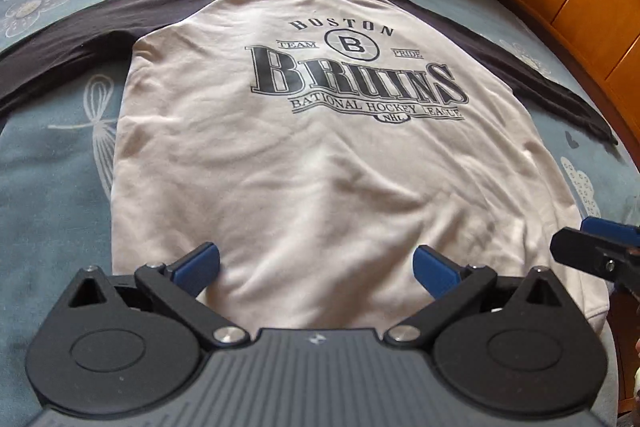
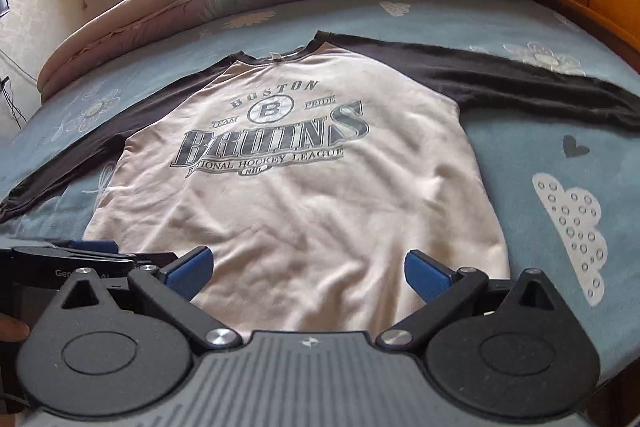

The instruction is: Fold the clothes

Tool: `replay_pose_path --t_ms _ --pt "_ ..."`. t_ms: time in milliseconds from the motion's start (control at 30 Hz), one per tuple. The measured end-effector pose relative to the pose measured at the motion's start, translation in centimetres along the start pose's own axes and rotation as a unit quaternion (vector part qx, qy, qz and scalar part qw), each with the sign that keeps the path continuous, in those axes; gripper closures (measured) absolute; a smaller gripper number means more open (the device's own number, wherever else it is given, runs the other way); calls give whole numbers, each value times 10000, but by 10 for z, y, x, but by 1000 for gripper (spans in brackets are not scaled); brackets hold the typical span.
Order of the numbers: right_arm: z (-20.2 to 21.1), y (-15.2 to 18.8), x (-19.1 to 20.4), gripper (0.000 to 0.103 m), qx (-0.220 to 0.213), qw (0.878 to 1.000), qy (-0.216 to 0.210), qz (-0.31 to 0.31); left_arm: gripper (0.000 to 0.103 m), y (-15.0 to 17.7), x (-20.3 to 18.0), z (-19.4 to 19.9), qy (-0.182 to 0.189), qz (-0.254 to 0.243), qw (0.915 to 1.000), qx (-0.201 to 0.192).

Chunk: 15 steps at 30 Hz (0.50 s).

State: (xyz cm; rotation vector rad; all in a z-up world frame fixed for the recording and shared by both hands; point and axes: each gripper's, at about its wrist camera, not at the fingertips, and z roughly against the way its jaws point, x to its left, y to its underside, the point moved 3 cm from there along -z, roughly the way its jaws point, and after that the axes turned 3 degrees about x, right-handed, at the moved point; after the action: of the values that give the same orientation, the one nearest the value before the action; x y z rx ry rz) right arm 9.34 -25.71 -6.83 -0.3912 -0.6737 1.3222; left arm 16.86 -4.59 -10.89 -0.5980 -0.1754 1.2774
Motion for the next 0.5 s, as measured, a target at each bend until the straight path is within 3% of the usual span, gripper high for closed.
replay_pose_path --t_ms 100,233,333,500 --pt "7 7 2 0 31 9999 -124 -71 1 10 -6 6 -120 -27 9999 68" --pt "8 6 10 0 88 9993 -370 -16 1 6 -7 16 43 242 9997 83" --pt "-1 7 20 0 11 9979 -586 271 1 6 -6 17 -112 70 9999 24" --pt "-33 25 25 0 286 9949 -108 963 1 24 1 12 -250 -204 9995 15"
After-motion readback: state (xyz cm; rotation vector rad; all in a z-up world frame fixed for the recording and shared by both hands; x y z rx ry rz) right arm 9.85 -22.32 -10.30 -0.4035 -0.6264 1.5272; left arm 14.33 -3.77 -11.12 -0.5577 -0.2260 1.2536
